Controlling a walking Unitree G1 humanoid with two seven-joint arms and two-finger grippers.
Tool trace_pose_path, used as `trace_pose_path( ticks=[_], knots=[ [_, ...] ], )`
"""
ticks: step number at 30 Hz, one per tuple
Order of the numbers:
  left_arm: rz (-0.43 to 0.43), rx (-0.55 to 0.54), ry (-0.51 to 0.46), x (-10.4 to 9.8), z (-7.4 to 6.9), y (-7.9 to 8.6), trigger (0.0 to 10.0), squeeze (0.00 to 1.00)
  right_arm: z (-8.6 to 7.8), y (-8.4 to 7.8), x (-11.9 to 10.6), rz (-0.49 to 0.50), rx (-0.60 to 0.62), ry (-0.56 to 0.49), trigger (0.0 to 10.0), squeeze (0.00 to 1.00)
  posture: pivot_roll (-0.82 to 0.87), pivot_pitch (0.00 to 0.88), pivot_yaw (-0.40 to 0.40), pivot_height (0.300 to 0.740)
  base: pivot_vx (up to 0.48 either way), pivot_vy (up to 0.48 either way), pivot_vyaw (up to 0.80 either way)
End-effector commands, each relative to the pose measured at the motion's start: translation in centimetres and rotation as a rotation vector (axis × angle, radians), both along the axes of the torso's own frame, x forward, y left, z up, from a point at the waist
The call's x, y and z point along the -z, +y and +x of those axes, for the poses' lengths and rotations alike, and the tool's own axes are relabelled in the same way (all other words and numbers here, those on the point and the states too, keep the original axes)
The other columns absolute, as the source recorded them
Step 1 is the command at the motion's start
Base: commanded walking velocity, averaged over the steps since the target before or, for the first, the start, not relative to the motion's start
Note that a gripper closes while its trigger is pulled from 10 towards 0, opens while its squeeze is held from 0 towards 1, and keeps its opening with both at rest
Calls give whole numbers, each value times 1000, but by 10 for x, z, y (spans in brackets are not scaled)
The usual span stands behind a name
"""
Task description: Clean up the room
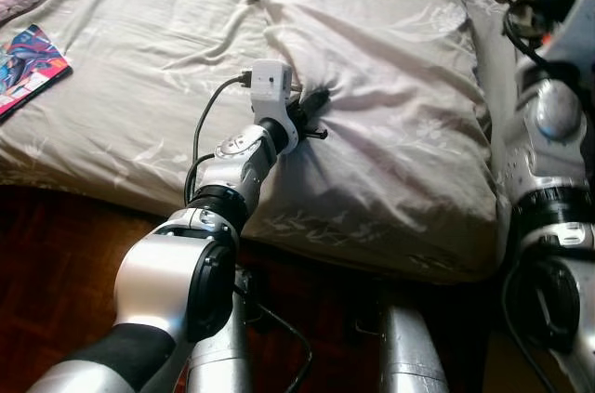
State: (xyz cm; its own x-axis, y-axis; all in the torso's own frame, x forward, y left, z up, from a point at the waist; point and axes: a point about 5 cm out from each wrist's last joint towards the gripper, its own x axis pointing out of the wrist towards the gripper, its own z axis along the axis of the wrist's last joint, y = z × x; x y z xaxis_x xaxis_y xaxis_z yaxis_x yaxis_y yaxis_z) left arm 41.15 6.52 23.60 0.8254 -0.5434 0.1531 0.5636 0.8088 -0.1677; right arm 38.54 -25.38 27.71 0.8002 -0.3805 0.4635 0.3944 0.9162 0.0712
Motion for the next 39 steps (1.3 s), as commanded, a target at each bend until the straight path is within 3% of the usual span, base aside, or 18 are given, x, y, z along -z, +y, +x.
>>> trace_pose_path(
  ticks=[1, 3, 5, 6, 8, 9, 12, 21, 25, 26, 28, 29, 30, 32, 33, 34, 36, 39],
  knots=[
    [15, 92, -57, -13, -3, -15, 10000, 0, -12, -14, 7, 0, 82, -7, 10000, 0, -111, 544, 52, 636, 0, 0, 0],
    [58, 116, -30, -2, -5, -17, 10000, 0, -15, -15, 31, 43, 53, 88, 10000, 0, -118, 545, 54, 636, 0, 0, 0],
    [70, 117, -25, 1, -5, -17, 10000, 0, -15, -14, 37, 60, 36, 111, 10000, 0, -118, 545, 54, 636, 0, 0, 0],
    [101, 91, -5, 10, -5, -12, 10000, 0, -12, -7, 72, 156, -60, 267, 10000, 0, -121, 544, 56, 636, 0, 0, 0],
    [109, 81, 1, 13, -5, -11, 10000, 0, -11, -4, 83, 184, -91, 323, 10000, 0, -121, 544, 56, 636, 0, 0, 0],
    [130, 48, 30, 22, -5, -4, 10000, 0, -13, 4, 110, 227, -138, 453, 10000, 0, -116, 546, 59, 636, 0, 0, 0],
    [172, -2, 77, 36, -5, 9, 10000, 0, -17, 12, 122, 182, -160, 504, 10000, 0, -109, 550, 65, 636, 0, 0, 0],
    [417, -309, 322, 88, -10, 79, 10000, 0, -19, 33, 133, 156, -260, 605, 10000, 0, -84, 558, 80, 636, 0, 0, 0],
    [435, -349, 353, 96, -13, 88, 10000, 0, -20, 42, 142, 156, -338, 671, 10000, 0, -87, 560, 79, 636, 0, 0, 0],
    [440, -364, 361, 98, -14, 90, 10000, 0, -22, 43, 149, 147, -358, 717, 10000, 82, -85, 564, 80, 636, 0, 0, 0],
    [440, -372, 364, 99, -14, 91, 10000, 0, -24, 43, 152, 140, -360, 737, 10000, 82, -85, 564, 80, 636, 0, 0, 0],
    [439, -377, 366, 99, -14, 92, 10000, 0, -25, 42, 155, 138, -356, 750, 10000, 431, -85, 565, 80, 636, 0, 0, 0],
    [435, -378, 364, 99, -14, 92, 10000, 0, -26, 40, 156, 145, -340, 748, 10000, 1000, -82, 566, 81, 636, 0, 0, 0],
    [435, -378, 362, 99, -14, 92, 10000, 0, -27, 38, 153, 200, -337, 707, 10000, 1000, -79, 567, 83, 636, 0, 0, 0],
    [448, -376, 358, 99, -14, 94, 10000, 0, -26, 38, 142, 343, -382, 616, 10000, 1000, -79, 567, 83, 636, 0, 0, 0],
    [448, -376, 358, 99, -14, 94, 10000, 0, -26, 38, 142, 343, -382, 616, 10000, 1000, -79, 567, 83, 636, 0, 0, 0],
    [459, -375, 360, 101, -15, 95, 10000, 0, -27, 36, 134, 457, -442, 558, 10000, 1000, -79, 569, 89, 636, 0, 0, 0],
    [470, -370, 364, 104, -17, 98, 10000, 0, -30, 31, 127, 499, -506, 541, 10000, 1000, -77, 576, 102, 636, 0, 0, 0]
  ],
)
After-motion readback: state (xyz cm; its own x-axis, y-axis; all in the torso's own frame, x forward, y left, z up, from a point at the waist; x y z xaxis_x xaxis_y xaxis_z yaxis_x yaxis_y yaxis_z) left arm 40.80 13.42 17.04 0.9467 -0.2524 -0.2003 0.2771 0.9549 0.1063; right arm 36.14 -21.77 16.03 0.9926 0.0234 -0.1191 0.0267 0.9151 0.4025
